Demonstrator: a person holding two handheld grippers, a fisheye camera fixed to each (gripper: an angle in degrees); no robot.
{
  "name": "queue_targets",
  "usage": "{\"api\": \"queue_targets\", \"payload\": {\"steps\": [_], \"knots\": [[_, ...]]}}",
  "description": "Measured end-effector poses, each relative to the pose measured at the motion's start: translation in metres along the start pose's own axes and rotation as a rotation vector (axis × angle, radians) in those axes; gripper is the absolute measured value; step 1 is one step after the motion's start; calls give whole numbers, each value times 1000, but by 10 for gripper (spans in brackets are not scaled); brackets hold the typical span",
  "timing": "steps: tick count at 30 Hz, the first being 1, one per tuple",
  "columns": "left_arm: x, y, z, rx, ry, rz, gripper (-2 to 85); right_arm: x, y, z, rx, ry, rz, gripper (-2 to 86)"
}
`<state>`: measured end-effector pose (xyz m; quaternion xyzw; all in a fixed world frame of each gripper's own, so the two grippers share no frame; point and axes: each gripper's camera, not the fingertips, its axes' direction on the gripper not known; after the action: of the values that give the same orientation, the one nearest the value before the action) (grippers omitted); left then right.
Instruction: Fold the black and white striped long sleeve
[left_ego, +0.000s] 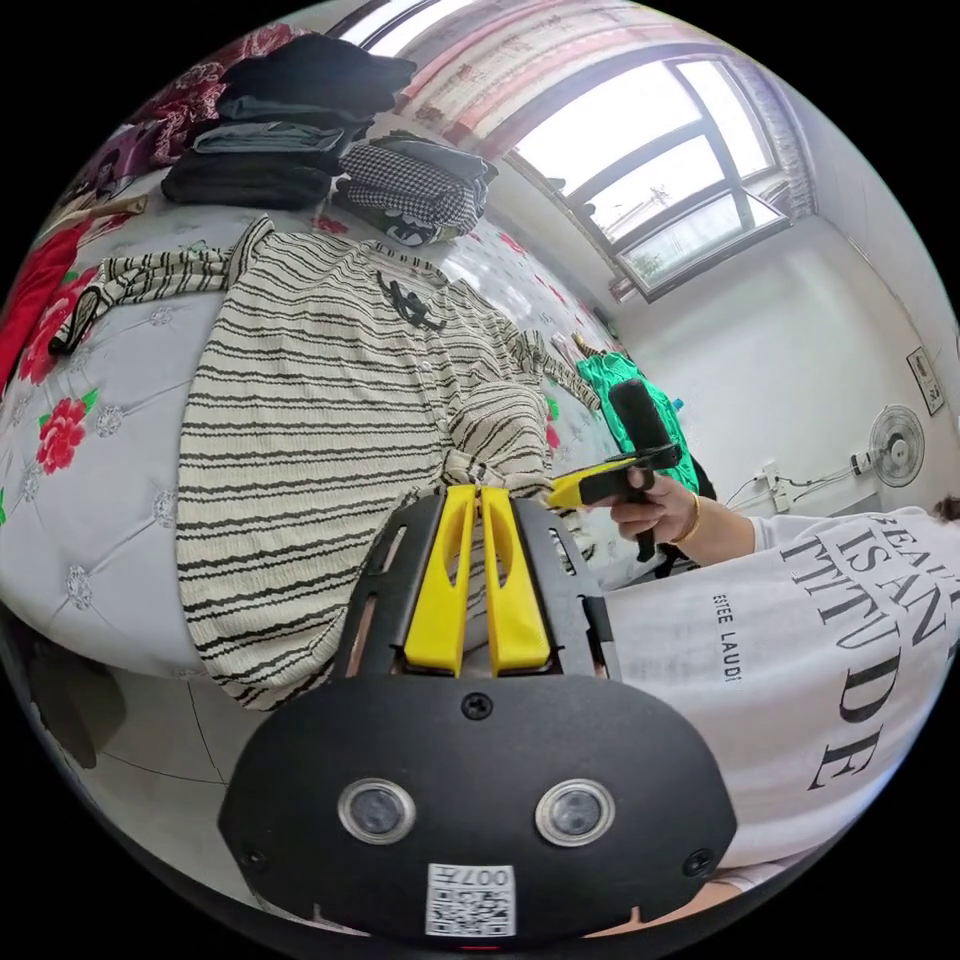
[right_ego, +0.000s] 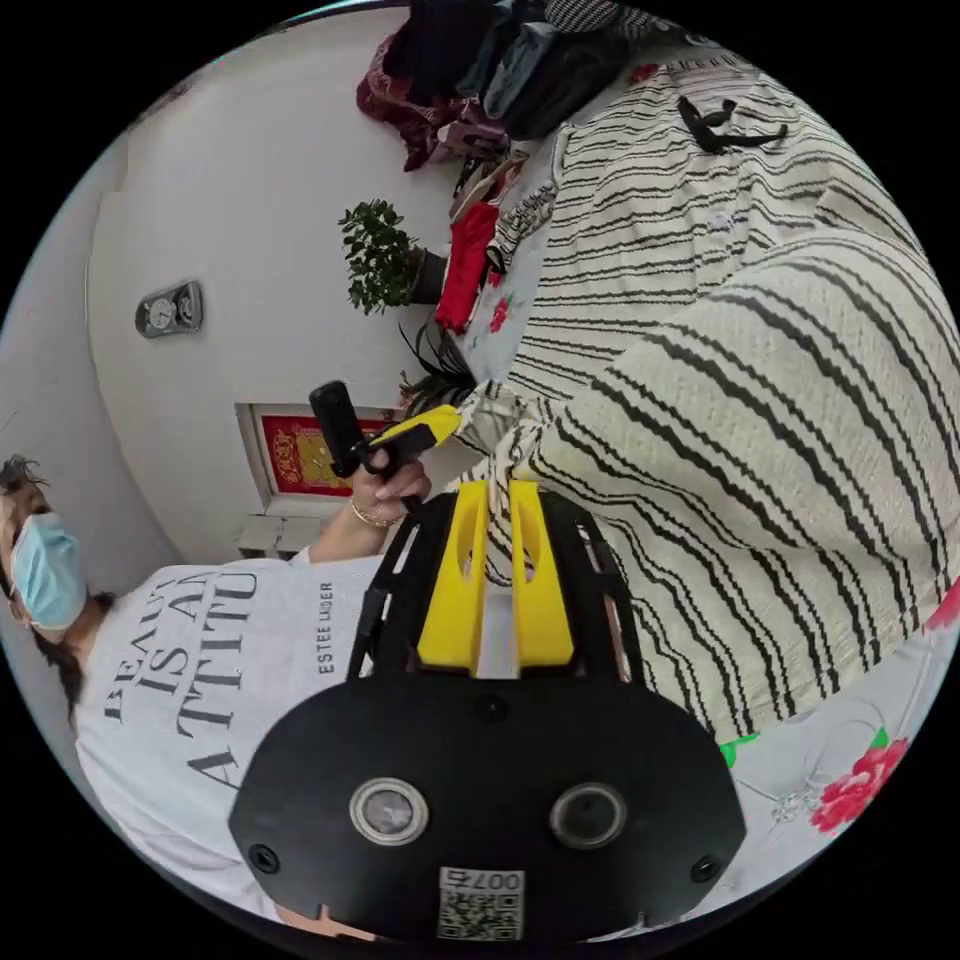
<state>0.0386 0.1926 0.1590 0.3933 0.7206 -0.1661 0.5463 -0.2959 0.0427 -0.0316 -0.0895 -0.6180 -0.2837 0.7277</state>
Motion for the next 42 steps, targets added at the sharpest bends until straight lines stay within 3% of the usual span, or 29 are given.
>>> {"api": "queue_targets", "payload": {"steps": [4,9,11,13,15,20,26,29,30,32,37,39,42], "knots": [[11,-2,1,-24,18,33,-9,-16,23,32,-158,214,-89,28],[46,6,34,-188,107,186,0,-21,77,-9,15,521,-65,45],[59,19,65,-365,125,235,35,-4,107,-34,79,609,55,55],[63,30,67,-381,53,232,75,14,125,-44,69,597,154,64],[55,39,45,-287,18,173,81,27,138,-48,61,557,221,72],[-25,61,-33,-40,-263,-248,79,42,133,-43,42,551,299,68],[-63,40,-14,-197,-482,-283,110,41,112,-36,9,432,285,48],[-53,23,0,-271,-572,-222,109,40,102,-29,-48,562,261,18],[-52,21,0,-272,-573,-231,106,40,100,-30,-57,556,253,12],[-52,13,-3,-313,-576,-237,12,32,96,-54,-19,478,224,4],[-29,-24,-61,-249,-502,-151,-7,-36,126,-158,223,465,131,-2],[-27,-29,-82,-242,-466,-160,-8,-45,143,-170,201,493,149,-2],[-42,-16,-92,-250,-426,-265,-9,-7,167,-140,19,498,329,-2]]}}
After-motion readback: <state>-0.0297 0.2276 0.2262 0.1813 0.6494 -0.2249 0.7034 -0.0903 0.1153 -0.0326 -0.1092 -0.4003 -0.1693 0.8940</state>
